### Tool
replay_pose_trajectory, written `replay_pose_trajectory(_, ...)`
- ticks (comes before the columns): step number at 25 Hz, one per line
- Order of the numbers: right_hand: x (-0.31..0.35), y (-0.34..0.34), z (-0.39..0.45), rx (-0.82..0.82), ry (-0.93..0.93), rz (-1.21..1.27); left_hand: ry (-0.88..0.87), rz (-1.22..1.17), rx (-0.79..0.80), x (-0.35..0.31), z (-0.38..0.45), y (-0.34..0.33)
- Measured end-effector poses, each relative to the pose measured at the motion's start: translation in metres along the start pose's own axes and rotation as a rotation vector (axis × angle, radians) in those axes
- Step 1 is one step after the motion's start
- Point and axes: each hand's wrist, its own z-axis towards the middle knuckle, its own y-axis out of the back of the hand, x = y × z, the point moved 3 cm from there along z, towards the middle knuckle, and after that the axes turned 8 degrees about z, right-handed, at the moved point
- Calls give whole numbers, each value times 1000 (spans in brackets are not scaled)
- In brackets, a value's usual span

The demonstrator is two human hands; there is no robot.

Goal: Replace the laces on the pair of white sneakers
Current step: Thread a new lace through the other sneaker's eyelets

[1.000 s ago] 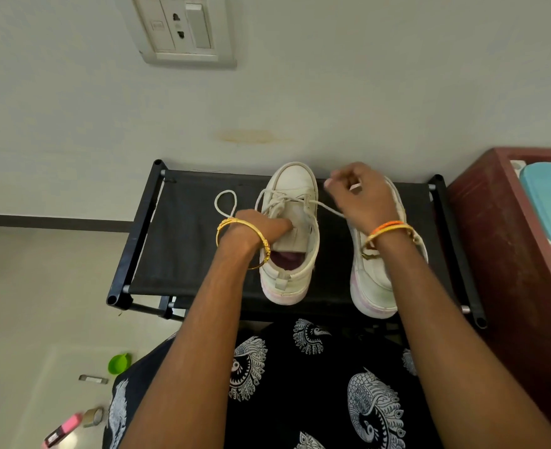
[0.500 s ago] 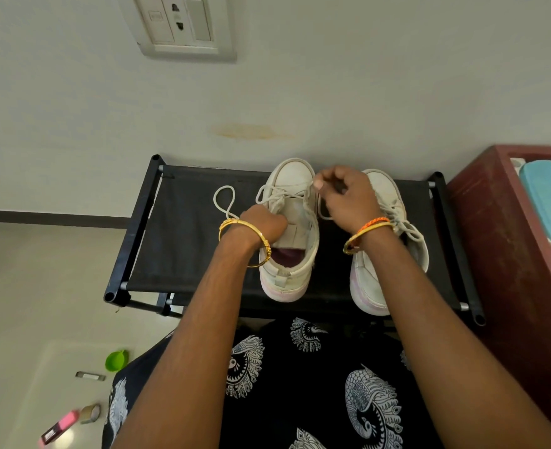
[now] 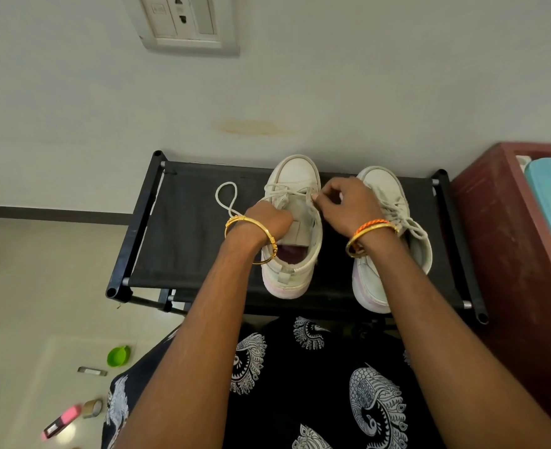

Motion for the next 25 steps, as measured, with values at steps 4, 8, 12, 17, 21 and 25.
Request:
replay_pose_trajectory(4, 8, 2, 2, -90, 67, 148, 19, -1, -39, 2, 1, 0)
replay_pose_trajectory(8, 12, 16, 3, -193, 24, 609, 72, 54, -84, 6, 10, -3)
replay_pose_trajectory(12, 18, 27, 2, -106, 37, 1027, 123, 64, -69, 5, 11, -5)
replay_pose_trajectory(17, 13, 26, -3, -198, -95, 623, 85, -615, 79, 3, 6, 1)
replay_pose_trajectory(21, 3, 4, -2, -30, -34, 90, 133, -744, -226, 8, 18, 5)
replay_pose_trajectory(25, 4, 1, -2, -22, 3, 124, 130, -612, -349, 6, 21, 2)
